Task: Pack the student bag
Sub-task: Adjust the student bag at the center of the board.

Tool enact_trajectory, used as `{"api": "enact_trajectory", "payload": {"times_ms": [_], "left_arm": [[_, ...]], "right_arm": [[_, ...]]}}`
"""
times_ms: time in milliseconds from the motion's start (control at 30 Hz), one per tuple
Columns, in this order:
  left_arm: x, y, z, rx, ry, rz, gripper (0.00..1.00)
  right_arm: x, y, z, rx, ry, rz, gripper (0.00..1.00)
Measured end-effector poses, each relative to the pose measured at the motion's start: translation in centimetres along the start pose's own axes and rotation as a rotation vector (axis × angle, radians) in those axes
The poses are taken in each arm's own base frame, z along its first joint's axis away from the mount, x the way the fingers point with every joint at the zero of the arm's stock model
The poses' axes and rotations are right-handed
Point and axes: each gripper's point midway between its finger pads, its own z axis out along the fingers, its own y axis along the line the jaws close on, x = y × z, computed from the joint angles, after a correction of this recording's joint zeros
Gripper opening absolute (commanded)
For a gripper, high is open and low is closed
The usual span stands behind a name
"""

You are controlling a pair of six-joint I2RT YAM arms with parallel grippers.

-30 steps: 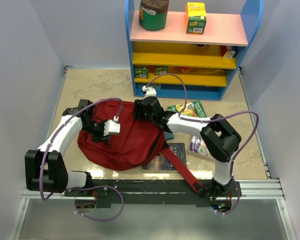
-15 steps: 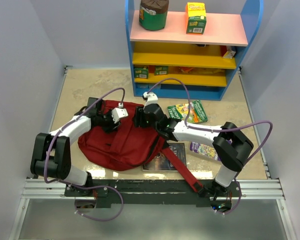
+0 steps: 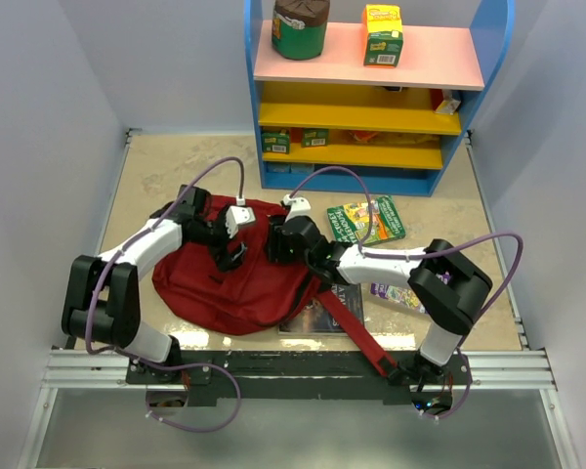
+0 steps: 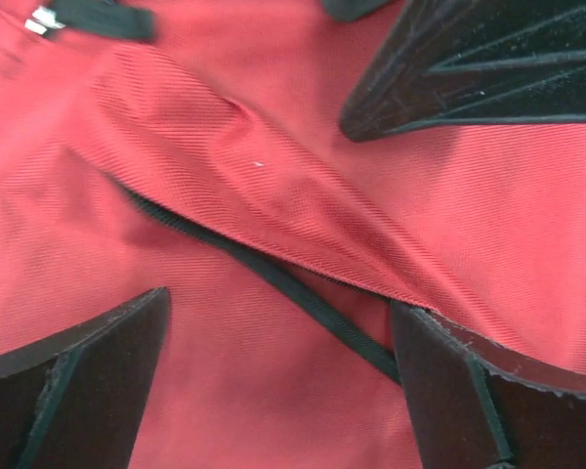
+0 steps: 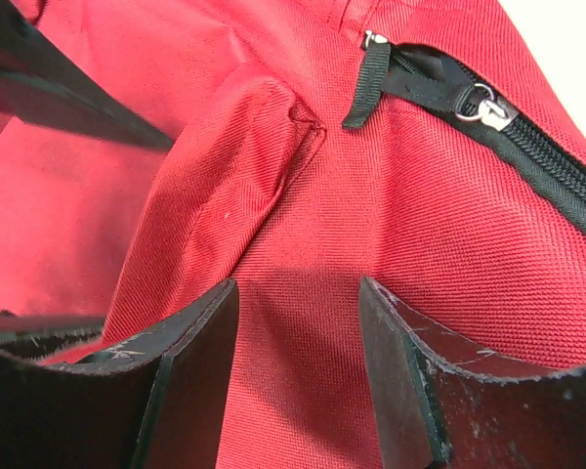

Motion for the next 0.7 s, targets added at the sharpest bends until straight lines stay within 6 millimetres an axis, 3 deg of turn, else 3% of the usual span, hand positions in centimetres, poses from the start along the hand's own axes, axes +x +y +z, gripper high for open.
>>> {"api": "enact_trajectory", "payload": {"times_ms": [167,267,300,367,400,500,700], "left_arm": [[0.5,-0.7,0.8,0.046,0.003,-0.047,0.92],[0.8,-0.6,1.1,0.027,0.010,-0.047,0.74],[1.0,-0.8,1.3,0.020,0.013,-0.049,0.63],[1.0,-1.1,1.3,0.010,0.014,-0.051,0.52],[1.1,-1.2,1.4,0.002,0.016,-0.047,0.30],[1.3,-0.6,1.6,-0.041,0.017,-0.025,0.00],[1.1,1.2,1.9,-0.129,0.020,0.036,0.00]], "right_arm": [[0.4,0.0,0.0,-0.010,-0.012,0.016,0.54],[0.5,-0.1,0.1,-0.013,-0.019,0.022,0.51],[0.5,-0.1,0.1,-0.012,-0.021,0.025,0.50],[0.6,-0.2,0.1,-0.009,-0.024,0.028,0.48],[0.6,-0.3,0.1,-0.007,-0.026,0.030,0.47],[0.6,-0.4,0.1,-0.002,-0.031,0.033,0.45],[0.8,-0.6,0.0,0.000,-0.029,0.038,0.40]]}}
